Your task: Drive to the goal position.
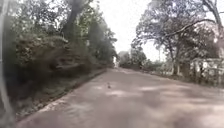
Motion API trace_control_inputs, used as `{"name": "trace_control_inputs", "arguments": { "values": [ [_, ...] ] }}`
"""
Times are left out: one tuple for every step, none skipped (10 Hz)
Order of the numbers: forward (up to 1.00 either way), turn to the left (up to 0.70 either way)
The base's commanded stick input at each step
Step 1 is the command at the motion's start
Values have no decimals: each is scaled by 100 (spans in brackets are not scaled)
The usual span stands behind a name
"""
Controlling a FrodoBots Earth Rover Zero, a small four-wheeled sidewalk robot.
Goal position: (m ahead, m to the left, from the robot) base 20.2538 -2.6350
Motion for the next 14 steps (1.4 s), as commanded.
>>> {"name": "trace_control_inputs", "arguments": {
  "values": [
    [70,0],
    [70,0],
    [70,0],
    [70,0],
    [70,0],
    [70,0],
    [70,0],
    [70,-10],
    [70,-16],
    [70,-20],
    [70,-13],
    [70,0],
    [70,0],
    [70,0]
  ]
}}
